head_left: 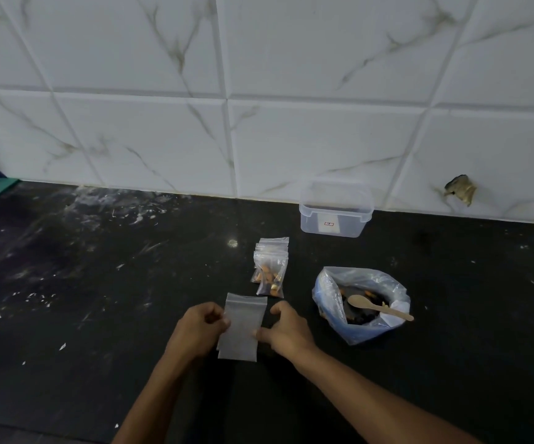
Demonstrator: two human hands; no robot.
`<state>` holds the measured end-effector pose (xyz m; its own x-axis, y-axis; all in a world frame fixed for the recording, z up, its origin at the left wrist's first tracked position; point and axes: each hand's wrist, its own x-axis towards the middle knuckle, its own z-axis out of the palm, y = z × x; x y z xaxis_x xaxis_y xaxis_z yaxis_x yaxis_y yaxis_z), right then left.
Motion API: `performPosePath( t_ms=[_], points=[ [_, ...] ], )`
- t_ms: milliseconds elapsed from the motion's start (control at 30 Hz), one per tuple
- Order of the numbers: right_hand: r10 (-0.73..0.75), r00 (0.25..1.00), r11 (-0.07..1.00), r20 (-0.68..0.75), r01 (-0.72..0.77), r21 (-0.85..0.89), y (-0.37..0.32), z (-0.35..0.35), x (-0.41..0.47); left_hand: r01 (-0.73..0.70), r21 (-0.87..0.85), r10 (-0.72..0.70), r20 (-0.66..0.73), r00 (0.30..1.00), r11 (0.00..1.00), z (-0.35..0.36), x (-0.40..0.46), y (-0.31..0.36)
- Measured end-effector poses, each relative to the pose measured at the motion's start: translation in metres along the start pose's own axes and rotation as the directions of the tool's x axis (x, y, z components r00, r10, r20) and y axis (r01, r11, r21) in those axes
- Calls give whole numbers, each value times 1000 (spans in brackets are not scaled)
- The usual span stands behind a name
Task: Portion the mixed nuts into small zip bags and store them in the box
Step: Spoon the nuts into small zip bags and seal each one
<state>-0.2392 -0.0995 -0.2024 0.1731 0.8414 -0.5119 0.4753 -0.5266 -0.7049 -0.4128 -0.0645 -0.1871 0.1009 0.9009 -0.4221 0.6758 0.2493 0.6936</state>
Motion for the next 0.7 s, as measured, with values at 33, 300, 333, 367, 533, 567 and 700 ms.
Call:
performPosePath(
  t_ms=[33, 300, 333, 367, 533, 567, 700],
  points=[
    [-54, 999, 998, -2, 54, 32, -4, -9, -3, -39, 6, 39, 24, 999, 999, -6, 0, 5],
    [-395, 918, 918, -32, 395, -30, -44, -88, -17, -366, 40, 360, 107, 927, 930, -27, 5, 59],
    [-403, 914, 913, -47, 398, -87, -45, -95, -18, -381, 51, 374, 104, 922, 923, -26, 8, 65],
    [-401, 914, 912, -64, 392, -122, -46, -101, -19, -394, 56, 387, 103, 916, 917, -24, 10, 70],
    [-301, 926, 953, -227, 299, -44, -34, -124, -26, -377, 18, 375, -145, 915, 926, 9, 11, 103],
    [-276, 923, 959, -269, 285, -6, -31, -128, -28, -373, -23, 360, -212, 909, 928, 19, 7, 110],
    [-175, 915, 971, -365, 222, 91, -17, -137, -32, -402, -181, 380, -145, 913, 897, 55, -5, 134]
  ],
)
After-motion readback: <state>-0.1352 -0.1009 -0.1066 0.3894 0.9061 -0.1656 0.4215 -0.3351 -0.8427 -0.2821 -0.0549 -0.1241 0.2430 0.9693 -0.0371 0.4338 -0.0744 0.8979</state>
